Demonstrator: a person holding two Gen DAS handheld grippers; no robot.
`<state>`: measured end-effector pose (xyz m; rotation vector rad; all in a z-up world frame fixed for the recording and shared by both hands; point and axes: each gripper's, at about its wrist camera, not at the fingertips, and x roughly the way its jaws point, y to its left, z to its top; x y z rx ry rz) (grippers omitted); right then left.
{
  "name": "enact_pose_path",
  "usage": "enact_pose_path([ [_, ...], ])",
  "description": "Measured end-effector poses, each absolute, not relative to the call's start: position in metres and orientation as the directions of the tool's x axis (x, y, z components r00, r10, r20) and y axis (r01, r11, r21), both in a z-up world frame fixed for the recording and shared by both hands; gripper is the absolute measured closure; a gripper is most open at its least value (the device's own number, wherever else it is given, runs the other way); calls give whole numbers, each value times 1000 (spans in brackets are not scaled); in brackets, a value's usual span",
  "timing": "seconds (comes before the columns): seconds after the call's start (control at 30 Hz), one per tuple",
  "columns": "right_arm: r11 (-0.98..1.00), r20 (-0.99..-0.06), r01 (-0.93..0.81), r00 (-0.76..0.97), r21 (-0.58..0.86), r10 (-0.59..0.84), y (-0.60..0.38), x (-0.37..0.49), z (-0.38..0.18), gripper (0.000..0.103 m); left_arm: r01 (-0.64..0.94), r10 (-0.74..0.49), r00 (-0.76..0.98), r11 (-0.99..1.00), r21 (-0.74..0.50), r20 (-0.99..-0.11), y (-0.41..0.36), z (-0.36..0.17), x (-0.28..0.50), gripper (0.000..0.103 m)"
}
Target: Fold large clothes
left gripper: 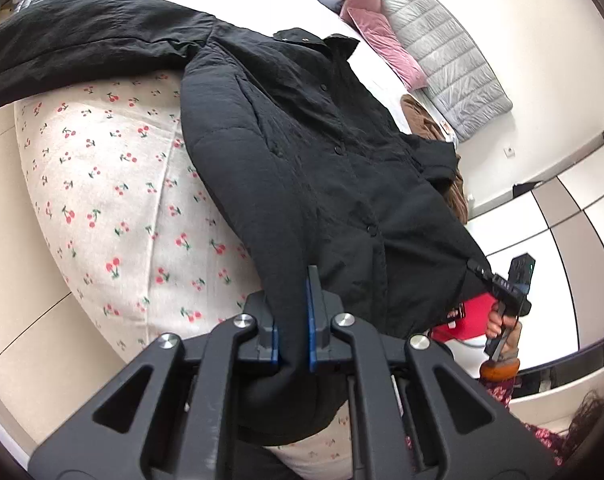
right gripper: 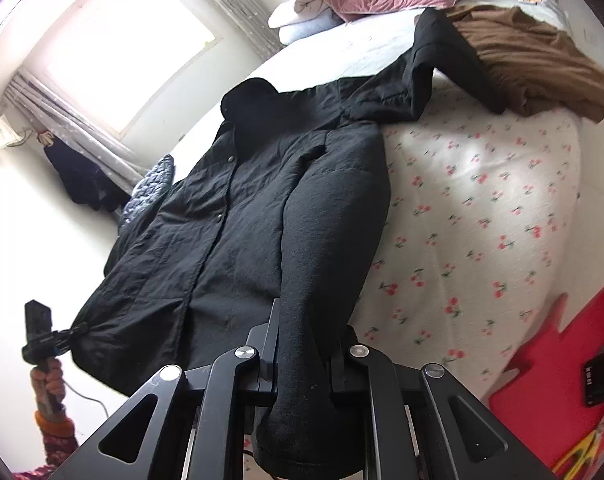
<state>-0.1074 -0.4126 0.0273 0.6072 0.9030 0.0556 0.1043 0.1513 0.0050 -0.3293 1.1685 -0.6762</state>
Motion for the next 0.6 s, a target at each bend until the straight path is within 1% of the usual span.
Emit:
enact_pose_path([
  [0.07,864,-764,239,605,443,224,-415,-115,30,89,340,-607,186,778,-529,-773,141,-2,80,92],
  [0.13,884,-813,269,552,383,184,-412,-118,17,89,350,-540,145,811,-468,-829,133,-22,66,91],
  [0.2,899,-866,284,469,334,174,-405,-119,-10,85,354,-411,103,866,-353,-906,123,-54,58,87],
  [0.23,904,-886,293,434,311,164,-403,-117,-21,78,362,-340,89,887,-287,-936,119,-68,56,78],
  [0.27,908,-908,317,396,274,137,-401,-114,-33,73,360,-290,81,901,-243,-954,117,-78,56,66],
  [0.3,909,-925,340,364,241,109,-401,-111,-40,63,336,-280,90,912,-235,-956,118,-81,58,62],
  [0.37,907,-932,354,350,228,97,-402,-110,-35,57,306,-275,112,924,-230,-955,121,-69,63,48],
  [0.4,907,-929,352,357,233,100,-403,-110,-27,50,302,-261,136,930,-211,-956,122,-61,67,43],
  [0.43,907,-926,352,364,232,96,-407,-115,-18,43,301,-237,176,937,-177,-956,121,-54,70,35],
  [0.47,910,-926,354,370,215,75,-408,-113,-5,40,301,-192,235,946,-117,-953,119,-40,74,31],
  [0.53,924,-926,345,378,165,24,-409,-110,13,35,315,-129,301,949,-29,-945,114,-26,79,27],
  [0.6,942,-916,307,401,138,3,-409,-100,30,33,345,-105,342,938,21,-934,97,-10,93,26],
])
